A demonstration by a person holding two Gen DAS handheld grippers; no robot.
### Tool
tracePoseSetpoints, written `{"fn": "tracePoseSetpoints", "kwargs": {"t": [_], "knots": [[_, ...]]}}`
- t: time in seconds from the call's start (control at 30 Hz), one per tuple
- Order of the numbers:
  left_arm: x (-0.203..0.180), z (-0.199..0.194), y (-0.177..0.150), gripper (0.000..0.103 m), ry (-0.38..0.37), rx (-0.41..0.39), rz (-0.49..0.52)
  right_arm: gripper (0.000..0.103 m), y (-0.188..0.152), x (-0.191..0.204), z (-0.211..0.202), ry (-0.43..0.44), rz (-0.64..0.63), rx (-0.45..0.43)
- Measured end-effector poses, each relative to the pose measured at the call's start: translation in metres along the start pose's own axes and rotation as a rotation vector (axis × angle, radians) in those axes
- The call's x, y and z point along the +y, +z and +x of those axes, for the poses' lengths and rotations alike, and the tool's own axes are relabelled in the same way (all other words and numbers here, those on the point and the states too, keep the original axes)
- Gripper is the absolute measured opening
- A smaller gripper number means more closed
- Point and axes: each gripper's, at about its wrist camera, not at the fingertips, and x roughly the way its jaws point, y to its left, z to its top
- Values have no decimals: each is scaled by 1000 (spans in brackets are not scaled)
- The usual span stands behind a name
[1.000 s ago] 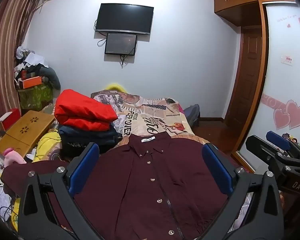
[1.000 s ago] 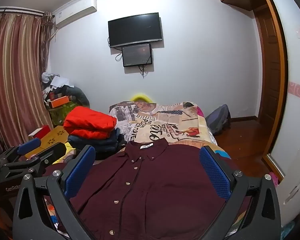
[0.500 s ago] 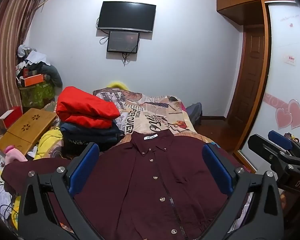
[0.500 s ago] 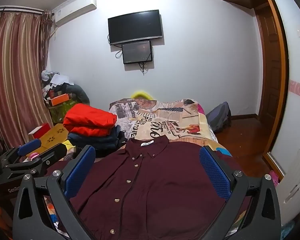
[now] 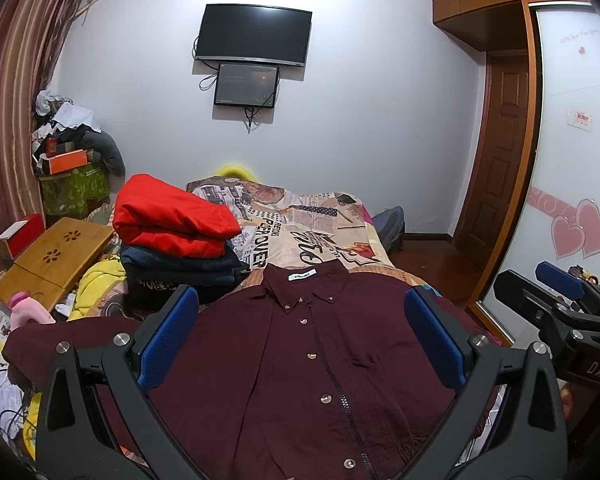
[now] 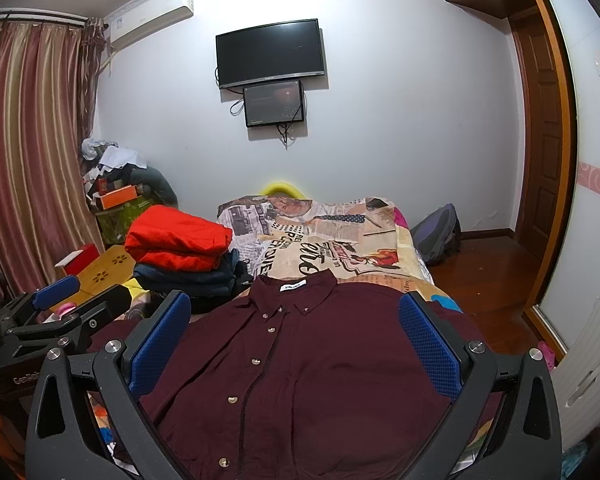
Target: Fold large clothes
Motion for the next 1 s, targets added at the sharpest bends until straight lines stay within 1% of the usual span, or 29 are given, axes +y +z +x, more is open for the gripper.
{"fn": "tracePoseSetpoints", "kwargs": {"t": [1.0], "knots": [[0,3,1,103,-7,3,7,103,1,0,2,-5,-2,3]]}}
